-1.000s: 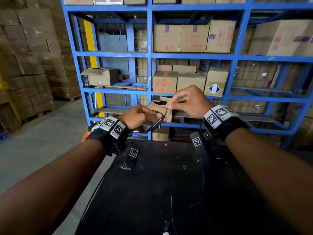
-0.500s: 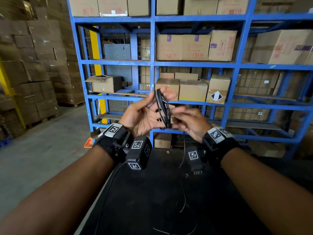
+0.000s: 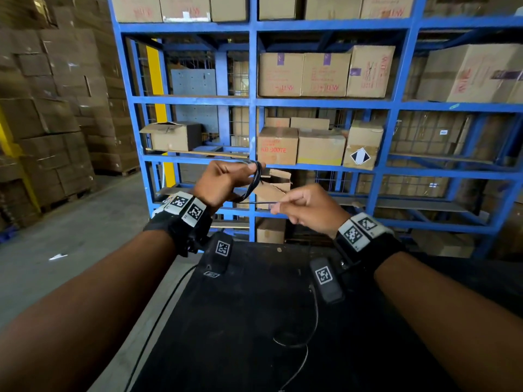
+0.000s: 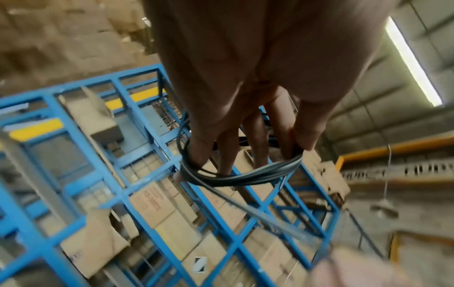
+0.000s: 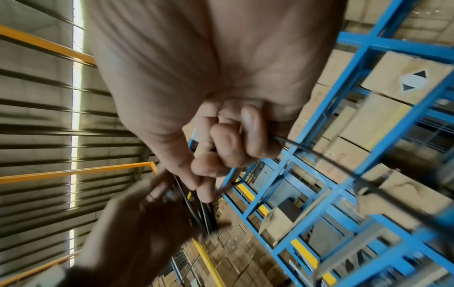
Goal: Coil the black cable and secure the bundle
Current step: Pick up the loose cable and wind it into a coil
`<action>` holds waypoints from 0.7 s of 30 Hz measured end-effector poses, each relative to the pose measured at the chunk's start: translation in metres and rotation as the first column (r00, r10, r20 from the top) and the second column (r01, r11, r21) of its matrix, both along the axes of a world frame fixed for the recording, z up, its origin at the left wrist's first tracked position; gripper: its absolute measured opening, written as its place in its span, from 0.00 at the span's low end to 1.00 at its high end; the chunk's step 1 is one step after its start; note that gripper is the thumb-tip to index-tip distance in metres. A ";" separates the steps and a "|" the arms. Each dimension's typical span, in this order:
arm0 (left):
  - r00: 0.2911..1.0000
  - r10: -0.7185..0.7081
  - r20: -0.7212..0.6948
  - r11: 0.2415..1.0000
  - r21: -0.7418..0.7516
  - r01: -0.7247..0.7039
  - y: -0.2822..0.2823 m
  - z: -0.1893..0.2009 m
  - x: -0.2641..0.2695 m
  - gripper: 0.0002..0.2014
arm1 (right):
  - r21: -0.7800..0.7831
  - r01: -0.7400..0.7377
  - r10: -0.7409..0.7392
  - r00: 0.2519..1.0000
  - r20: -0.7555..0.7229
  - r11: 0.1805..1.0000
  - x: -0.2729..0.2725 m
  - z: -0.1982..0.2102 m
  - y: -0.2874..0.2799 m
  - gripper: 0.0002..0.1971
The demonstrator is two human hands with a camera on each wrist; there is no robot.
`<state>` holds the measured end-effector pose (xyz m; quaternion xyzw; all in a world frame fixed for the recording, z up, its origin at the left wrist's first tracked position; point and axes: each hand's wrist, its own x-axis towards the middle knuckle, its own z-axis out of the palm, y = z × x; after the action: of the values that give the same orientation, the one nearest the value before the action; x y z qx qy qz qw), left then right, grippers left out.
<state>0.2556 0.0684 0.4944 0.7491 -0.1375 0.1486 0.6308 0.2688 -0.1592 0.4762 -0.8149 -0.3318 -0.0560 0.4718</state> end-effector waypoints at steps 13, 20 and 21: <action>0.871 -0.361 -0.333 0.926 -0.022 0.376 0.003 -0.032 -0.008 0.18 | 0.024 -0.034 0.029 0.984 0.177 0.999 0.023 0.024 0.000 0.08; 0.676 -0.735 -0.054 0.616 -0.470 0.632 -0.001 -0.023 -0.012 0.20 | 0.463 -0.055 0.173 0.961 -0.217 0.884 0.021 -0.014 0.018 0.11; 0.666 -0.746 -0.003 0.578 -0.499 0.645 -0.001 -0.020 -0.010 0.19 | 0.482 -0.038 0.177 0.952 -0.248 0.875 0.020 -0.023 0.018 0.10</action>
<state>0.2451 0.0670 0.4741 0.4739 -0.3143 -0.1657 0.8057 0.2893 -0.1417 0.4537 -0.6551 -0.2820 0.0094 0.7008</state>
